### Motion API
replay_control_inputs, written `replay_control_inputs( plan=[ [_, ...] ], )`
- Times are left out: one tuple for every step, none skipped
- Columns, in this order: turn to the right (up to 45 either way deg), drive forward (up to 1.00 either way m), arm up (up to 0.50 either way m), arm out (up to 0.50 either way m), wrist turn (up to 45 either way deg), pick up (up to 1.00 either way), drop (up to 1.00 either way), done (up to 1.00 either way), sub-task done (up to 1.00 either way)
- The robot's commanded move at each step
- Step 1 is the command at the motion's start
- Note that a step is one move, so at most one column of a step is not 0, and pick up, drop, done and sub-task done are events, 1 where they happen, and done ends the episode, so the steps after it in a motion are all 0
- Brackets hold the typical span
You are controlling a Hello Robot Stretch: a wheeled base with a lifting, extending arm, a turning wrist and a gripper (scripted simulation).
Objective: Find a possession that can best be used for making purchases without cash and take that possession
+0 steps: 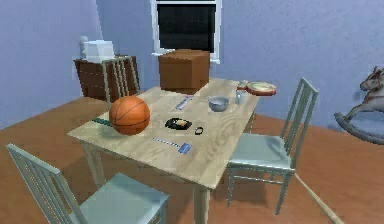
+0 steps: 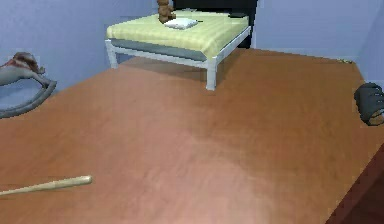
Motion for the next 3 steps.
replay_control_inputs(
  plan=[
    [18.0, 0.0, 0.0, 0.0, 0.0, 0.0, 0.0, 0.0, 0.0],
    [0.0, 0.35, 0.0, 0.0, 0.0, 0.0, 0.0, 0.0, 0.0],
    [-45.0, 0.0, 0.0, 0.0, 0.0, 0.0, 0.0, 0.0, 0.0]
  ],
)
